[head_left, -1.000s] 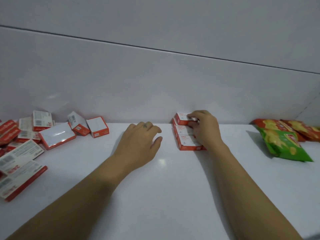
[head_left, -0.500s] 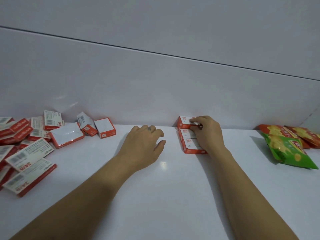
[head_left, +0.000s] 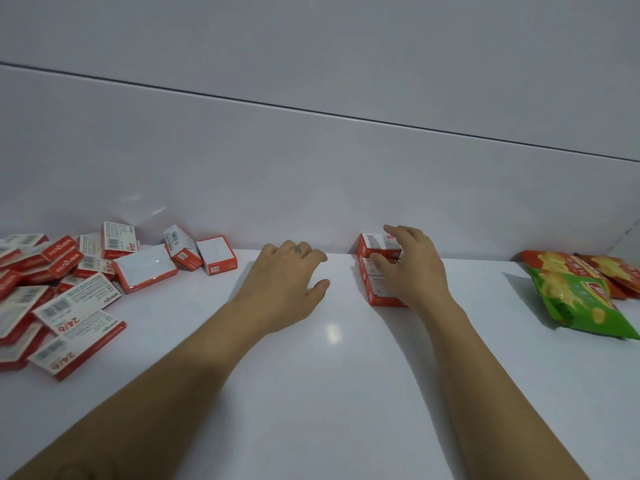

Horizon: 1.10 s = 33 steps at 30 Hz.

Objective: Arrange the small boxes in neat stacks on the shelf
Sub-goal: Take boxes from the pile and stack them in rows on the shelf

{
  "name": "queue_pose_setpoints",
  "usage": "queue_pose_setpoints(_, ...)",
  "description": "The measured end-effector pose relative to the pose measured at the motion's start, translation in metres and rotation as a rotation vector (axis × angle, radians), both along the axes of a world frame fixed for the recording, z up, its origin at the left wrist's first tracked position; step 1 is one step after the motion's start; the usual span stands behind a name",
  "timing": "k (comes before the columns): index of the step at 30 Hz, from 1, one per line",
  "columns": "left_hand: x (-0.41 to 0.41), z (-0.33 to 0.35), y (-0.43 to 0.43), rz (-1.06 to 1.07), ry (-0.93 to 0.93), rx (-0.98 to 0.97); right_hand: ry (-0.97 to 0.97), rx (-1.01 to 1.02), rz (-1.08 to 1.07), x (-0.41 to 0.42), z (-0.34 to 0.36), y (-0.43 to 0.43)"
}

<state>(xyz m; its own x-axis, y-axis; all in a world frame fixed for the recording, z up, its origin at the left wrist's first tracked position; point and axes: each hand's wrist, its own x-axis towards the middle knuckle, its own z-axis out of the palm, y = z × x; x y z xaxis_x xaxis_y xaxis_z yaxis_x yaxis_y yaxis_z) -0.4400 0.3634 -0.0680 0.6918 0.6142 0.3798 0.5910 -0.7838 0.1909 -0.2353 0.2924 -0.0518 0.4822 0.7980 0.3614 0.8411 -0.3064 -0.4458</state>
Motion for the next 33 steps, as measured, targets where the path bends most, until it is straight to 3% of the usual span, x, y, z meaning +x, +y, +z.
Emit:
queue_pose_setpoints(4,-0.012,0.014,0.0,0.028,0.018,0.002,0.017,0.033,0.12,-0.028,0.008,-0.003)
queue_pose_setpoints(13,-0.091,0.025,0.014,0.247,0.065,-0.01,-0.107,-0.137,0.417,-0.1,0.019,0.011)
queue_pose_setpoints(16,-0.121,0.013,0.018,0.38,-0.032,0.006,-0.089,-0.17,0.487,-0.124,0.019,0.022)
queue_pose_setpoints(23,-0.124,0.004,0.025,0.525,-0.148,0.093,-0.085,-0.127,0.488,-0.153,-0.009,0.025)
queue_pose_setpoints(29,-0.115,-0.006,0.043,0.634,0.131,0.058,-0.077,-0.112,0.47,-0.137,-0.013,0.016)
queue_pose_setpoints(33,-0.115,-0.01,0.051,0.69,0.11,0.001,-0.027,-0.045,0.463,-0.136,-0.01,0.014)
